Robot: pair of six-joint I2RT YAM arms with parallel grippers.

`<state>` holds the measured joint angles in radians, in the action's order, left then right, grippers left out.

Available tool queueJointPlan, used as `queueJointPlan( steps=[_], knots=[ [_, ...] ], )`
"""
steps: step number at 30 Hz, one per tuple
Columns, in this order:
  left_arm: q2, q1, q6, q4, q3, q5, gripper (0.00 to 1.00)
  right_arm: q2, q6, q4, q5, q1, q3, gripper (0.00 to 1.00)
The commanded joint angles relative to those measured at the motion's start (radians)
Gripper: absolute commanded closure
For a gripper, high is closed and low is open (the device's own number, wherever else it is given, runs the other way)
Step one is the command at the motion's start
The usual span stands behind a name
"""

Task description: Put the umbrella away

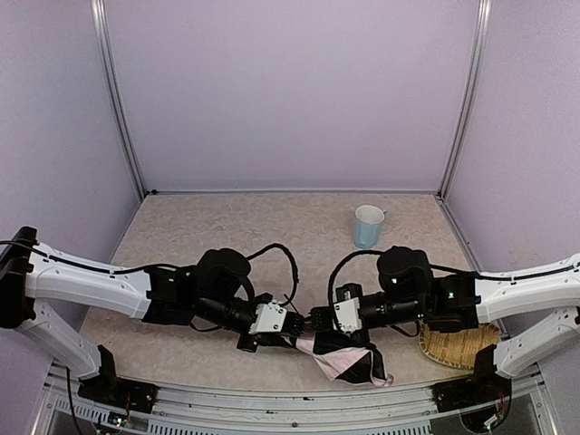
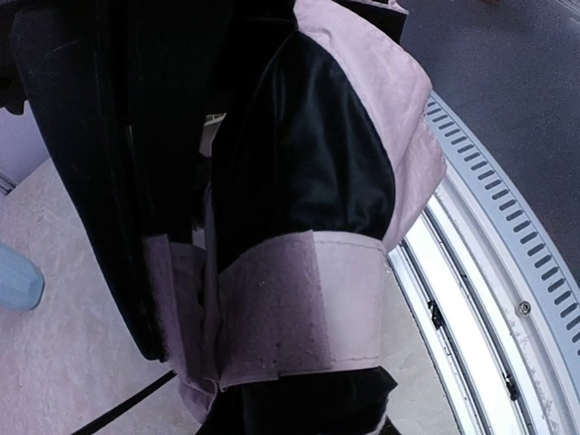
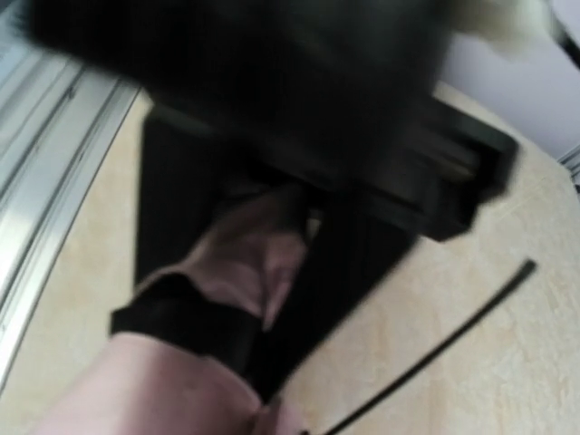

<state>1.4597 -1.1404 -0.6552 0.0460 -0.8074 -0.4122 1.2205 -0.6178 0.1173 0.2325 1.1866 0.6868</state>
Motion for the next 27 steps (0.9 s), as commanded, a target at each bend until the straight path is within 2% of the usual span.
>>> queueJointPlan(
  steps=[1,5,14,23,27],
  knots=[
    [0.085,0.092,0.136,0.023,0.059,0.093,1.0,0.032,-0.039,0.139,0.036,0.103,0.063,1.0],
    [0.144,0.144,0.176,0.082,0.076,0.095,1.0,0.068,-0.064,0.115,0.015,0.145,0.057,1.0],
    [0.307,0.161,0.222,0.132,0.024,0.097,1.0,0.208,-0.154,0.105,-0.002,0.213,0.102,1.0],
    [0.373,0.167,0.225,0.177,0.017,0.088,1.0,0.277,-0.141,0.149,0.08,0.212,0.054,1.0],
    [0.386,0.166,0.215,0.179,0.019,0.076,1.0,0.319,-0.103,0.199,0.126,0.214,0.033,0.94]
  ],
)
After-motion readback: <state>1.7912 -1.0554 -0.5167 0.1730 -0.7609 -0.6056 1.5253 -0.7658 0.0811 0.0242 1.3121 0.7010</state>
